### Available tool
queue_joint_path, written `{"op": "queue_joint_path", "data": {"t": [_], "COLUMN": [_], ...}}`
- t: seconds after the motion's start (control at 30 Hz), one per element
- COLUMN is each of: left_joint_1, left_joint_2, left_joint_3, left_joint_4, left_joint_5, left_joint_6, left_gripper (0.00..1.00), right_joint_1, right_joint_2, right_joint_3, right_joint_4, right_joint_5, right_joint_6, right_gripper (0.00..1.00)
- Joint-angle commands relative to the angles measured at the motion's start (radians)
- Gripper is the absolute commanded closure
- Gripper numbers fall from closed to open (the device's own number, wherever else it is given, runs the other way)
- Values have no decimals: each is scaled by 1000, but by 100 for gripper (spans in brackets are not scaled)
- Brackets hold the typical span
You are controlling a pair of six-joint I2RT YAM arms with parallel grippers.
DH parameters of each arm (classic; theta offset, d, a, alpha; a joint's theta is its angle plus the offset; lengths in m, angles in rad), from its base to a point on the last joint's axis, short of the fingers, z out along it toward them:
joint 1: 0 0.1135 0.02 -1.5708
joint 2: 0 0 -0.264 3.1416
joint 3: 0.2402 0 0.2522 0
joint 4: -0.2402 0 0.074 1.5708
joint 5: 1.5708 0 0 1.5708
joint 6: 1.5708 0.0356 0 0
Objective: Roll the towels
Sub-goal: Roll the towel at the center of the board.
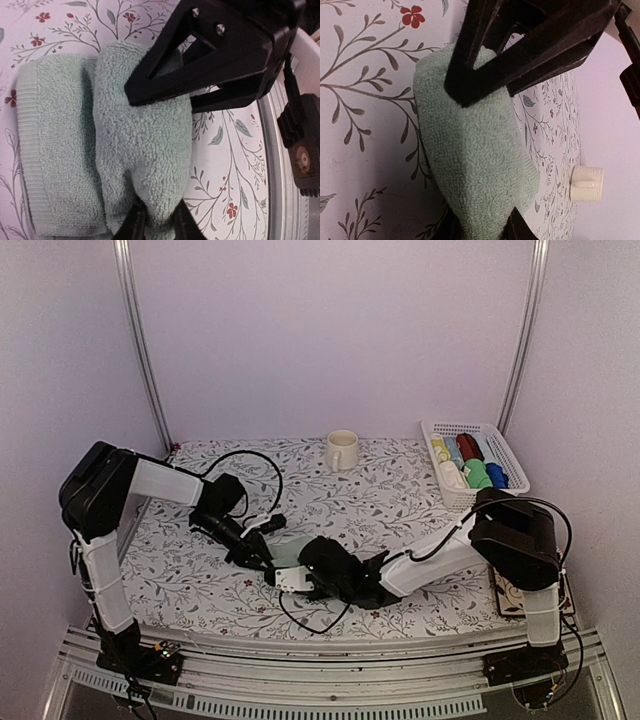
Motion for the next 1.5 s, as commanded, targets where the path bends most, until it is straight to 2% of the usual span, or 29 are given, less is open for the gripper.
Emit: {"op": "queue_joint_path", "data": {"t": [0.0, 0.1, 0.2, 0.27, 0.4, 0.6, 0.77, 0.93, 1.07, 1.3, 1.47], "left_joint_1": [10, 15, 22, 21, 18, -4, -17, -34, -99, -194, -233], "left_joint_2": [-10, -128, -286, -392, -564, -766, -920, -1074, -1079, -961, -852], "left_joint_3": [-63, -107, -207, -298, -467, -711, -868, -971, -979, -990, -989], "left_joint_4": [-7, 74, 249, 368, 554, 747, 850, 879, 889, 973, 1082], "left_joint_5": [-269, -300, -372, -399, -410, -405, -397, -367, -459, -582, -686], "left_joint_6": [-9, -34, -91, -107, -112, -6, 109, 183, 208, 284, 315], "left_gripper": [67, 53, 34, 27, 25, 25, 24, 15, 14, 21, 21], "right_joint_1": [-23, -32, -31, -32, -29, -26, -28, -33, -48, -83, -85], "right_joint_2": [22, 35, 49, 59, 74, 147, 217, 271, 281, 289, 290], "right_joint_3": [44, 121, 187, 230, 279, 357, 419, 458, 478, 498, 522], "right_joint_4": [-177, -331, -458, -536, -613, -662, -696, -715, -728, -745, -766], "right_joint_5": [-70, -160, -257, -349, -494, -577, -620, -638, -679, -818, -868], "right_joint_6": [114, 231, 359, 434, 588, 722, 786, 806, 821, 890, 905], "right_gripper": [79, 80, 80, 80, 80, 78, 78, 77, 76, 76, 75]}}
